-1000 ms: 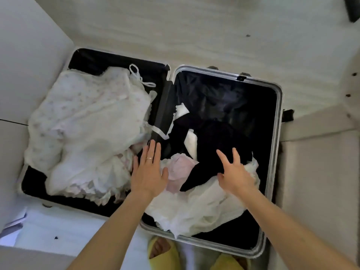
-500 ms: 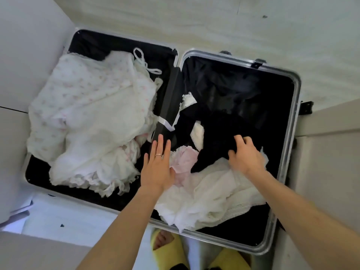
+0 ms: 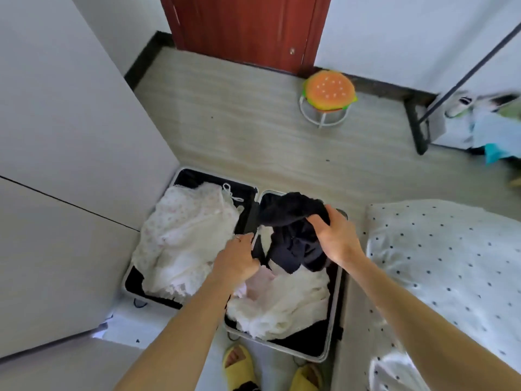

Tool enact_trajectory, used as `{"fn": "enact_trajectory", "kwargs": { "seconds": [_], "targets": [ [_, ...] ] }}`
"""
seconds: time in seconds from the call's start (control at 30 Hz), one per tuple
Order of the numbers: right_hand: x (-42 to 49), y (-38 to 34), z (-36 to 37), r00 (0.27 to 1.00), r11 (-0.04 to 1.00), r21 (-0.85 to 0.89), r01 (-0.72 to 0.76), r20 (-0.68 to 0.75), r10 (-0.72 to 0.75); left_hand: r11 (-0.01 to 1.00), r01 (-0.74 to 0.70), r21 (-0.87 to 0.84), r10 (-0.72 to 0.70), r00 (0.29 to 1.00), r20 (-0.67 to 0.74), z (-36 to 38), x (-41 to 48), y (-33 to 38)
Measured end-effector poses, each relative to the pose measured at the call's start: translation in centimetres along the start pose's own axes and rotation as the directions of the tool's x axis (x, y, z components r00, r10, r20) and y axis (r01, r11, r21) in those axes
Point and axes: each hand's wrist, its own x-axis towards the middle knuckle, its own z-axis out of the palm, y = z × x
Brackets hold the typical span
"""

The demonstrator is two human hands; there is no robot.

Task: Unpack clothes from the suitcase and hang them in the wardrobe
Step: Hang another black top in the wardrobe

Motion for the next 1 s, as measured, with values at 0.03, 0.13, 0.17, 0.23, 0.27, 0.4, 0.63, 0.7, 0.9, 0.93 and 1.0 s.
{"fn": "enact_trajectory", "kwargs": {
  "seconds": [0.03,0.13,0.17,0.23,0.27,0.4,0.63,0.7,0.9,0.93,1.0],
  "targets": [
    [-1.2,-1.7,-1.1,1.000,1.000,0.029,0.005,0.004,-0.005,1.000,-0.007,-0.027,0.007,1.000,0.006,-1.6,-1.7,0.9],
    [-8.0,-10.4,-7.0,0.999,0.991,0.129,0.045,0.023,-0.048,0.991,-0.080,-0.104,0.073,0.995,-0.068,-9.2,-10.3,4.5],
    [-9.1,-12.0,-8.0,0.997,0.984,0.168,0.057,0.035,-0.063,0.987,-0.091,-0.130,0.082,0.994,-0.076,-10.6,-12.1,5.6],
    [-13.1,-16.3,-10.8,0.992,0.966,0.242,0.088,0.064,-0.107,0.972,-0.137,-0.192,0.112,0.985,-0.133,-14.1,-17.6,7.5],
    [-14.6,-17.6,-11.6,0.990,0.955,0.284,0.089,0.080,-0.116,0.956,-0.171,-0.238,0.137,0.979,-0.152,-15.0,-19.7,8.3],
    [-21.9,-22.5,-15.0,0.967,0.896,0.421,0.143,0.135,-0.218,0.872,-0.257,-0.416,0.166,0.956,-0.242,-17.4,-29.8,10.0],
    [-31.9,-27.1,-16.4,0.899,0.838,0.514,0.181,0.258,-0.353,0.618,-0.353,-0.703,-0.063,0.869,-0.491,-17.2,-43.4,11.0],
    [-34.6,-27.3,-15.4,0.884,0.815,0.563,0.135,0.304,-0.356,0.568,-0.312,-0.761,-0.079,0.900,-0.428,-16.5,-46.7,10.5],
    [-40.9,-26.4,-12.0,0.826,0.769,0.639,0.005,0.431,-0.363,0.707,-0.204,-0.677,-0.179,0.874,-0.451,-13.5,-53.5,6.5],
    [-42.3,-25.8,-11.3,0.821,0.768,0.641,-0.022,0.450,-0.352,0.710,-0.191,-0.678,-0.225,0.851,-0.475,-12.8,-55.5,5.0],
    [-44.4,-24.4,-10.1,0.803,0.802,0.596,-0.031,0.493,-0.335,0.723,-0.176,-0.668,-0.295,0.796,-0.529,-12.3,-59.3,2.4]
  ]
}}
